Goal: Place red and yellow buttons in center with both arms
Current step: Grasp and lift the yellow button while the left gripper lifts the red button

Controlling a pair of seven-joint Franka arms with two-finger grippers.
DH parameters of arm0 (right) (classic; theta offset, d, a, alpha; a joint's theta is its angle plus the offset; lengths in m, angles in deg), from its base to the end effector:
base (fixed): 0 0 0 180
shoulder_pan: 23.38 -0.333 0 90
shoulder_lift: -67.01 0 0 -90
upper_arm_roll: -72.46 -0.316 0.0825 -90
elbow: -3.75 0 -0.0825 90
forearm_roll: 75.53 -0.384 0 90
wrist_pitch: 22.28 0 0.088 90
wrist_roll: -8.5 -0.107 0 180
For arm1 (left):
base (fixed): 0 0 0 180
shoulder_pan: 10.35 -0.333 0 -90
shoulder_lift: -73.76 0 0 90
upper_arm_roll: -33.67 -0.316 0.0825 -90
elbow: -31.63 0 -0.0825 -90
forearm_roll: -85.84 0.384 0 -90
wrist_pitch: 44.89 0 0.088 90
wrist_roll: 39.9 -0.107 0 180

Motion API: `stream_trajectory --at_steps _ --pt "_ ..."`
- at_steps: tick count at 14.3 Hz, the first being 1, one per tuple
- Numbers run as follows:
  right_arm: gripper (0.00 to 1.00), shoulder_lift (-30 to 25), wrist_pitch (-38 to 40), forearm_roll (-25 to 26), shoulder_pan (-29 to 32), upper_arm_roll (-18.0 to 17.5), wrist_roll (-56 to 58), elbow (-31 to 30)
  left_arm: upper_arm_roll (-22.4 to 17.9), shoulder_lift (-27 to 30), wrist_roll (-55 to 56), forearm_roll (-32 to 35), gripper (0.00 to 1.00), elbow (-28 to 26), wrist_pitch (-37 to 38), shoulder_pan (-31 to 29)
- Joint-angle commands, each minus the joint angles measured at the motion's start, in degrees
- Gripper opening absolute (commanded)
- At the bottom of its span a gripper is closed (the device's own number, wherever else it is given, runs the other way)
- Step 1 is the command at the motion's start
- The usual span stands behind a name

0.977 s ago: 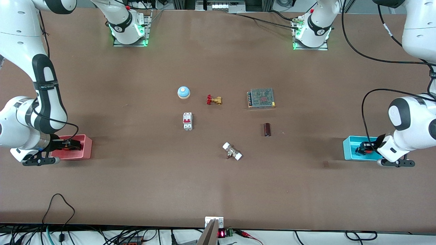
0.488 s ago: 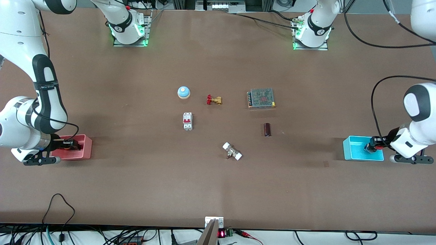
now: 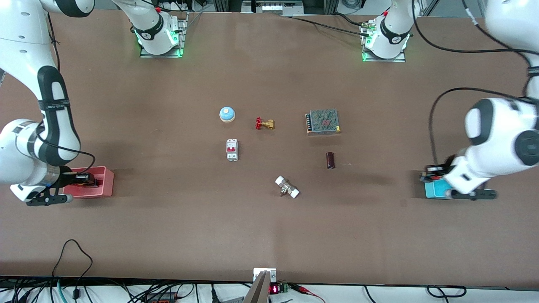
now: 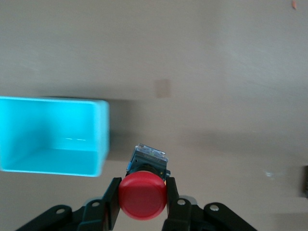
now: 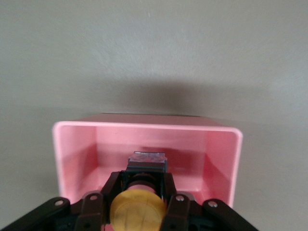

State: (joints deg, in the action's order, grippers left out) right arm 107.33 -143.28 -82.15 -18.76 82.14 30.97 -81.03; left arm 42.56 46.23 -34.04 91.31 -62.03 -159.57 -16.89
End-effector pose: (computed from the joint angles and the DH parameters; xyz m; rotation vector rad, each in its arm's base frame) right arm 0.6937 -0.1506 0.2593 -3.1281 -0.1818 0.0966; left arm 0.6658 -0.0099 0.3336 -3.1171 -0.0470 0.1652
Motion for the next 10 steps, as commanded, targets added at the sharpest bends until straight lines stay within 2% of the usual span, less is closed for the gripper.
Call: stream_trajectory --at_steps 1,3,7,10 --pt "0.33 -5.24 8.91 2.66 0.3 -0.79 0.73 3.55 0.07 -1.64 3.44 -1.07 0.11 -0.12 -0.46 2.13" --pt "0.33 -6.57 13.32 2.32 -1.27 -1.06 -0.06 5.32 0.07 -2.69 7.05 -1.34 0.11 -0.29 -1.86 4.25" --pt "0.33 -6.49 14.14 1.62 -8.55 -1.23 -9.97 4.18 0.07 -5.51 13.64 -2.13 0.11 -0.56 -5.02 9.6" --pt "0.33 -6.14 14.31 -1.89 -15.06 -1.23 -16.3 4.18 0.07 -6.65 15.85 -2.22 0.11 -0.73 -6.51 11.37"
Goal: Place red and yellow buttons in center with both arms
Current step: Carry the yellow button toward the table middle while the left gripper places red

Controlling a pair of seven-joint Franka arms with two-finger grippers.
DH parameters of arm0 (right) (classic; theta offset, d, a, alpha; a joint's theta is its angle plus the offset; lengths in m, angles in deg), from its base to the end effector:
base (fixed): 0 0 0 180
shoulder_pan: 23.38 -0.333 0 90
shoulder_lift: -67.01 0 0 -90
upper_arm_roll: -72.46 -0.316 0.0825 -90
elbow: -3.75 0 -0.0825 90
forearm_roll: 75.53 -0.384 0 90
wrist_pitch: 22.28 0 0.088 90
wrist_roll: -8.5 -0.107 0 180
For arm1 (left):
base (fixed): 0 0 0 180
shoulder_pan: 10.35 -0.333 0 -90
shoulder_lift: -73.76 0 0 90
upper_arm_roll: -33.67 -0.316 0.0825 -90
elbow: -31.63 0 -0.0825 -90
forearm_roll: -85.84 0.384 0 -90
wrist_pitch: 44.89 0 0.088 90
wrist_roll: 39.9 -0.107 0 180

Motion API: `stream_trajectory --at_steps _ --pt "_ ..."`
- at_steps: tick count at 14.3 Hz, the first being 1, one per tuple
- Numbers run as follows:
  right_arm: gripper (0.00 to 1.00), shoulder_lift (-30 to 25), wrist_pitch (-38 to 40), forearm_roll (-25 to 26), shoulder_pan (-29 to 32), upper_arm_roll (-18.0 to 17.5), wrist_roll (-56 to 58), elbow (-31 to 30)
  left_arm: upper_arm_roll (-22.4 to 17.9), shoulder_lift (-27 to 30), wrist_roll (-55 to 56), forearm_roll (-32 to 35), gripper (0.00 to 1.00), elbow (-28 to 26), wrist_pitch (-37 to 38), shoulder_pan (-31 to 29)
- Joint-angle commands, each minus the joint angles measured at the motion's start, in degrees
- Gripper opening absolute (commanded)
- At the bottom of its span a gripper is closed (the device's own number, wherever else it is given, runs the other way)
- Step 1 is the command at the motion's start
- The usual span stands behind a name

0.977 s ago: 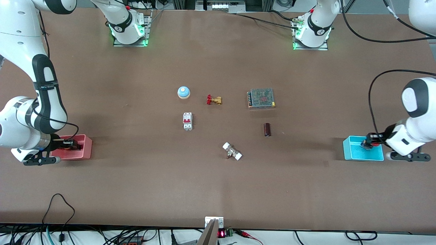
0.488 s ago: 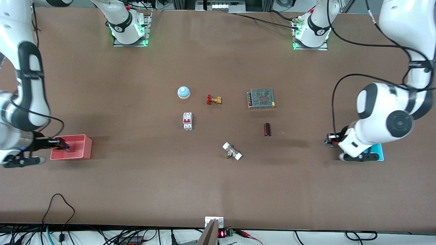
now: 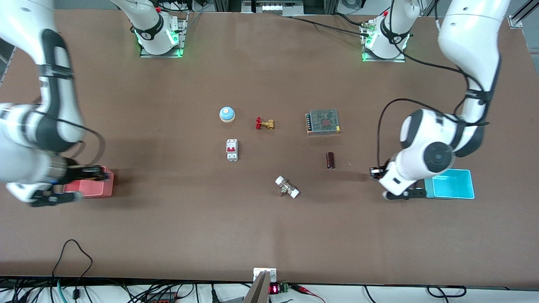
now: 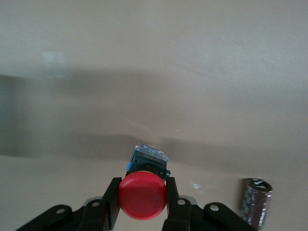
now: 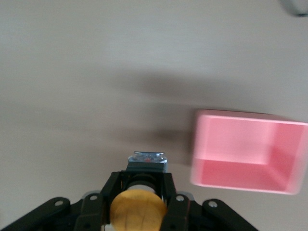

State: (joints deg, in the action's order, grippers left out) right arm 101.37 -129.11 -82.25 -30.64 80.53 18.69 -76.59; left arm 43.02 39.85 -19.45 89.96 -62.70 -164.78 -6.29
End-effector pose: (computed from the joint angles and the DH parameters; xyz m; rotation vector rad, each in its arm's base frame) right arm 0.7023 0.0173 0.3467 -3.0861 -0.2186 0.1979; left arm 0.6546 -0.1403 0.2619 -3.1211 -0.1621 0.2202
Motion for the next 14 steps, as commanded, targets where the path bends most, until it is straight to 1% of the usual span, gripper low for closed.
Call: stream_trajectory --at_steps 1,2,3,4,5,6,9,11,12,14 --pt "0.33 -0.17 0.13 -2.41 -5.37 0.37 -4.82 -0.26 -0.38 -0.8 1.69 -0.87 0.12 -0.41 -2.01 0.95" --pt "0.33 0.01 0.13 -2.5 -7.13 0.37 -5.0 -0.26 -0.38 -1.24 1.87 -0.87 0.13 -0.58 -2.54 1.04" --pt "0.33 0.44 0.3 -2.5 -8.28 0.37 -5.61 -0.26 -0.38 -1.68 2.05 -0.87 0.18 -0.67 -3.06 1.3" --pt "0.33 1.4 0.39 -2.59 -9.43 0.37 -6.84 -0.44 -0.38 -2.03 2.22 -0.87 0.25 -0.67 -3.24 1.3" --pt "0.33 2.46 -0.04 -2.59 -10.39 0.37 -7.89 -0.78 -0.38 -2.04 2.23 -0.87 0.41 -0.67 -3.25 1.3" --pt "0.33 3.34 -0.74 -2.59 -11.97 0.37 -9.56 -0.96 -0.29 -1.95 2.14 -0.87 0.53 -0.67 -3.16 1.22" --pt "0.33 6.06 -4.25 -2.59 -14.7 0.37 -13.96 -1.4 -0.38 -1.6 2.23 -0.87 0.69 -0.41 -3.07 1.13" --pt "0.33 6.95 -6.36 -2.59 -16.72 0.37 -16.15 -1.93 -0.38 -0.11 2.05 -0.87 0.86 -0.23 -2.37 0.69" --pt "0.33 7.73 -7.77 -2.59 -17.78 0.37 -17.73 -2.1 -0.38 1.12 1.96 -0.87 0.9 -0.23 -2.19 0.43" --pt "0.33 9.23 -9.97 -2.59 -19.19 0.37 -19.41 -2.11 -0.73 3.84 1.61 -0.87 0.96 0.2 0.6 -0.1"
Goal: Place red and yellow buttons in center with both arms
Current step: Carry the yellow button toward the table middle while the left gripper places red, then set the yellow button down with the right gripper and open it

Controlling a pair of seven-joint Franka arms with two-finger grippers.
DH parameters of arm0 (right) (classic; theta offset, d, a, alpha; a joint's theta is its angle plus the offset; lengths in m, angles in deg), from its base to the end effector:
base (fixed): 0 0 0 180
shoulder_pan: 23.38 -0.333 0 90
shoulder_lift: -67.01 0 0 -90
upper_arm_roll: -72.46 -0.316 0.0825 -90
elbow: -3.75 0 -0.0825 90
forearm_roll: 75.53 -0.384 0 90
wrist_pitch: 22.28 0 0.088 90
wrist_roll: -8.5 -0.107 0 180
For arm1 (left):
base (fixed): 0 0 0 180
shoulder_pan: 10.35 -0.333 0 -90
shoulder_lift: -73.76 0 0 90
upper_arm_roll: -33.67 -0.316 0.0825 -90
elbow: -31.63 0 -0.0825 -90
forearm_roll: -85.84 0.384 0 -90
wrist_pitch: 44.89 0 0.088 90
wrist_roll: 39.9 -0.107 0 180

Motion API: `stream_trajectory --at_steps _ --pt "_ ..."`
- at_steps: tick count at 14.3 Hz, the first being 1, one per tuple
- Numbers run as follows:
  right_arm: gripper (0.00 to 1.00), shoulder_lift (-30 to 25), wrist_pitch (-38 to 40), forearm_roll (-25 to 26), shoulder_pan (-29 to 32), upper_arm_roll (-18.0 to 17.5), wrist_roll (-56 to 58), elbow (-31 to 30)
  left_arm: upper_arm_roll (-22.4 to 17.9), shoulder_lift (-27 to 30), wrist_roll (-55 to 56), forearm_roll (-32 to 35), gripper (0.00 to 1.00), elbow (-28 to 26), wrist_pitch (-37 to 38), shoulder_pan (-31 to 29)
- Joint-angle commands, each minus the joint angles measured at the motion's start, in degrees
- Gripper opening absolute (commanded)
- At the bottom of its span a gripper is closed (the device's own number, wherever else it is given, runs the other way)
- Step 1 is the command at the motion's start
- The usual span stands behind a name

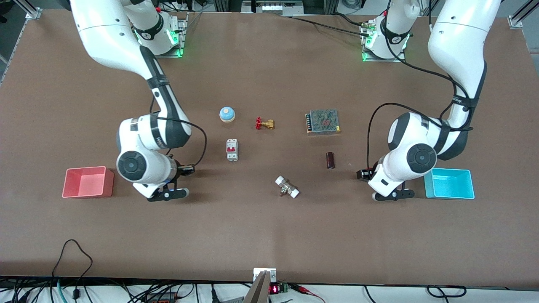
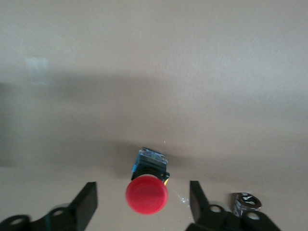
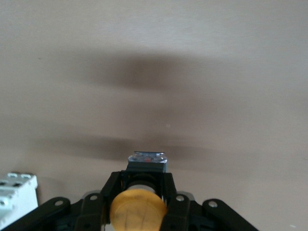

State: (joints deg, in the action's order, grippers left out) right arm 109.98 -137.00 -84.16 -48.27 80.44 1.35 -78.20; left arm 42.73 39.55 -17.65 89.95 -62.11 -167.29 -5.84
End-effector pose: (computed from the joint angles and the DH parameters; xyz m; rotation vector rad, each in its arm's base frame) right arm 0.6677 0.2305 0.2385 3.1211 0.1945 -0.2709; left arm 0.6617 -0.1438 0.2659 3.1289 0.2089 -0.1473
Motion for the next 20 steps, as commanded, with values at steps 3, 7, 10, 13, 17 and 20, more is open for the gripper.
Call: stream_trajectory --at_steps 3,7,10,13,17,20 --pt "0.33 1.23 -2.78 -0.69 -1.65 0.46 -2.43 -0.58 -0.44 9.06 -0.46 -0.78 0.99 -0.39 6.02 -2.3" --pt "0.57 2.11 -2.96 -0.6 -1.74 0.46 -3.14 -0.58 -0.44 15.39 -2.55 -0.69 1.0 -0.48 11.19 -4.41" --pt "1.0 1.5 -2.52 -0.6 -2.18 0.46 -4.54 -0.23 -0.35 20.13 -8.0 -0.78 1.0 -0.48 15.86 -7.31" --pt "1.0 -2.61 -1.21 -0.51 -2.44 0.63 -6.38 0.12 -0.18 23.83 -12.4 -0.78 1.0 -0.21 19.9 -9.33" --pt "1.0 -11.57 1.7 0.11 -1.22 2.29 -6.3 0.21 -0.53 25.16 -16.53 -0.86 1.0 5.13 27.19 -10.04" --pt "1.0 -17.47 5.63 0.11 -1.04 5.89 -5.95 0.3 -0.53 25.42 -18.39 -0.78 1.0 6.9 29.14 -10.83"
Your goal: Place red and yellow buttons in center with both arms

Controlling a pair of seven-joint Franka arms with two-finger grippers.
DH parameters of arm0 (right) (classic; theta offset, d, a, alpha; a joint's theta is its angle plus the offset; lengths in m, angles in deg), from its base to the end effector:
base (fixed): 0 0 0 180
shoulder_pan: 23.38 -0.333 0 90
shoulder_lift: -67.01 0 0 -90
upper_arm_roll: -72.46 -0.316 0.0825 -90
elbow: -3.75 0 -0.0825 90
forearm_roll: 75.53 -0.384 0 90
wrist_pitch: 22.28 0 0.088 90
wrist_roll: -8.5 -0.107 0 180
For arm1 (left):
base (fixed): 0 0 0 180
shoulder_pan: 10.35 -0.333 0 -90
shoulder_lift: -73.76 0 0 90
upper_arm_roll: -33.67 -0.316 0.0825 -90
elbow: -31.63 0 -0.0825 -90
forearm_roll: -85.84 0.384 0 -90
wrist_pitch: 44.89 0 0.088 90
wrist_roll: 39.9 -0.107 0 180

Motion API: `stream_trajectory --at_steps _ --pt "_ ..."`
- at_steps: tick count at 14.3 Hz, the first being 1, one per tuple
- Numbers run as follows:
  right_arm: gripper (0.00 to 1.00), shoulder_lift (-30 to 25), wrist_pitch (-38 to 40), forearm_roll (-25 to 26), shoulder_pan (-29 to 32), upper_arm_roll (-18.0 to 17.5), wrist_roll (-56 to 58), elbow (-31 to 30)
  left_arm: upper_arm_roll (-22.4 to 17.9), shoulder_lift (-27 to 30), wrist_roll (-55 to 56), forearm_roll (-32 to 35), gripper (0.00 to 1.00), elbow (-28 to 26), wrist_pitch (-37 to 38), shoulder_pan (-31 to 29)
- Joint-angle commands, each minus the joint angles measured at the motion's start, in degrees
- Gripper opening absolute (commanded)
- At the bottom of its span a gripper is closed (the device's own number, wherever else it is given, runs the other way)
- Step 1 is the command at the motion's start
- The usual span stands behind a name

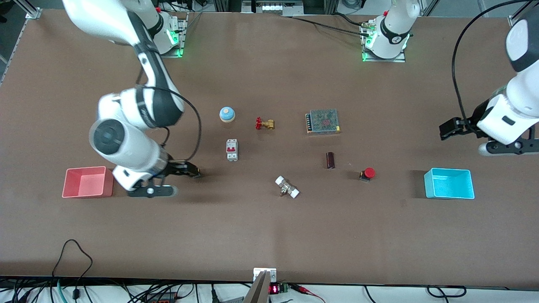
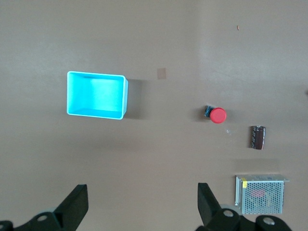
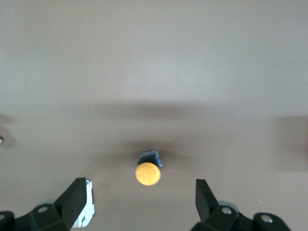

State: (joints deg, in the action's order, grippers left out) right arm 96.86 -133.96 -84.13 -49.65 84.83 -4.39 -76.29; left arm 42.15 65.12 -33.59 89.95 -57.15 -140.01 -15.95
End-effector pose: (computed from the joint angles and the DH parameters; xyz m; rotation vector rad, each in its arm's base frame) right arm 0.6779 0.2076 0.4151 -3.0976 0.0073 -0.0532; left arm 0.6037 -0.0173 0.5558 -3.0880 -0.0823 0.0531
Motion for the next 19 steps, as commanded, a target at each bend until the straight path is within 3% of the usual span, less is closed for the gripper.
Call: stream_trajectory --at_steps 1,4,8,10,12,14,17,19 --pt "1.0 -6.54 5.22 0.16 0.43 2.31 -0.03 -1.62 0.04 0.21 -2.45 -0.78 1.0 2.03 1.87 -0.72" --pt "1.0 -10.94 10.07 0.16 0.43 4.77 1.02 -1.62 -0.04 1.61 -2.8 -0.78 1.0 1.95 2.39 -0.81" --pt "1.0 -11.83 11.22 0.16 0.43 7.23 1.46 -1.62 1.19 3.99 -4.73 -2.79 1.0 1.6 3.54 -3.36" --pt "1.0 -11.84 11.74 0.16 0.52 8.55 1.81 -1.62 -0.39 4.51 -5.26 -2.89 1.0 1.6 3.63 -1.53" --pt "1.0 -12.36 14.1 0.08 0.51 10.31 1.9 -1.53 -5.12 5.13 -5.26 -2.89 1.0 1.24 3.71 3.12" --pt "1.0 -15.6 16.31 0.16 6.89 7.7 3.82 -1.7 -8.12 5.74 -5.26 -2.89 1.0 1.07 3.8 5.95" --pt "1.0 -18.51 18.95 4.62 21.84 -4.77 9.62 -2.14 -8.04 5.83 -5.26 -2.89 1.0 0.98 3.8 5.43" --pt "1.0 -19.48 21.66 6.58 23.81 -6.12 10.42 -2.32 -8.04 5.92 -5.26 -2.97 1.0 0.98 3.8 5.43"
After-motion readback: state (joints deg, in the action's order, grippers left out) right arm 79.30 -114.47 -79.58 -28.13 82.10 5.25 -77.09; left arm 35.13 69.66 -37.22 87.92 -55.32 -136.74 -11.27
